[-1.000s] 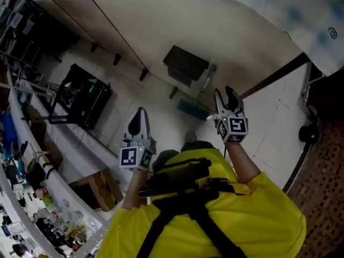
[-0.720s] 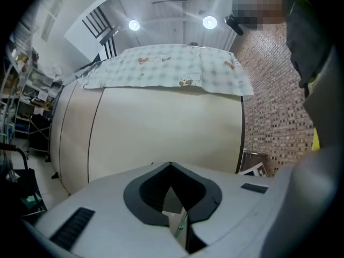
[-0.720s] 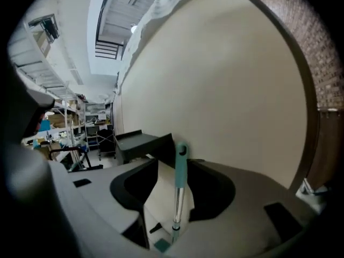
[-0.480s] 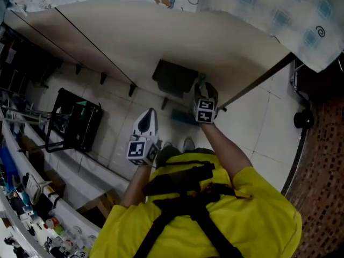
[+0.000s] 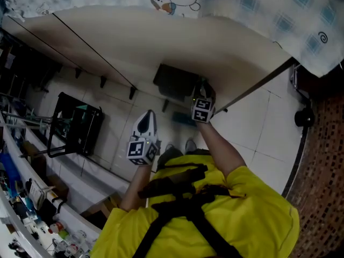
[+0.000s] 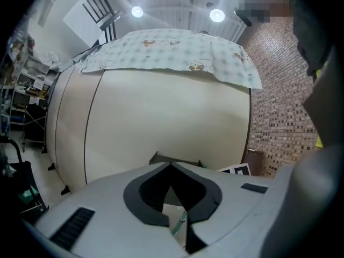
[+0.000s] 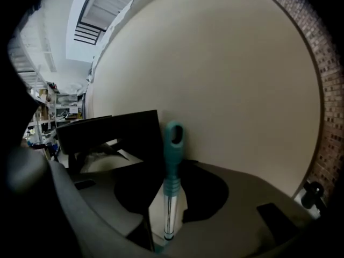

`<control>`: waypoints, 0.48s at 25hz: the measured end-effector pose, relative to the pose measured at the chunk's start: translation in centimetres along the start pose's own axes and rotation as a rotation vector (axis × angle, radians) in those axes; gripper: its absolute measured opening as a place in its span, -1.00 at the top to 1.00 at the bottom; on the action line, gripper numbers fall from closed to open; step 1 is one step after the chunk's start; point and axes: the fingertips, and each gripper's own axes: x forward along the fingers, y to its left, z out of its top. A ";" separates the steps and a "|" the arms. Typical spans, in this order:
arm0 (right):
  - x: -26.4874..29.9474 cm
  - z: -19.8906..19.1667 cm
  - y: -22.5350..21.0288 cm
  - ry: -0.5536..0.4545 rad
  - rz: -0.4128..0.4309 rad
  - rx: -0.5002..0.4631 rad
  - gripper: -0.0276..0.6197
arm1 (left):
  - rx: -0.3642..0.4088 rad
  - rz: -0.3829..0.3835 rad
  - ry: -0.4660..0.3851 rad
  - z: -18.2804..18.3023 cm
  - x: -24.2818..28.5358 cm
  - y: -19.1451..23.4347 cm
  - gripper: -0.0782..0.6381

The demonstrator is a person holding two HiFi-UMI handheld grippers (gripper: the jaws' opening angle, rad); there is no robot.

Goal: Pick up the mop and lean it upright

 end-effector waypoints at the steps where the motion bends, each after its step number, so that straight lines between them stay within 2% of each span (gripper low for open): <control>1: -0.2 0.1 -0.1 0.001 0.013 0.000 0.58 | -0.004 0.005 0.000 -0.1 0.0 0.2 0.78; 6: -4.1 -0.3 -0.2 -0.003 0.110 -0.034 0.59 | 0.023 -0.023 -0.009 -0.4 -0.2 0.3 0.78; 8: -6.6 -0.5 -0.1 0.000 0.158 -0.054 0.59 | 0.040 -0.011 -0.031 0.0 -0.4 0.6 0.78; 12: -12.0 2.7 0.3 -0.061 0.269 -0.086 0.59 | 0.044 0.031 -0.081 1.4 -1.0 1.4 0.78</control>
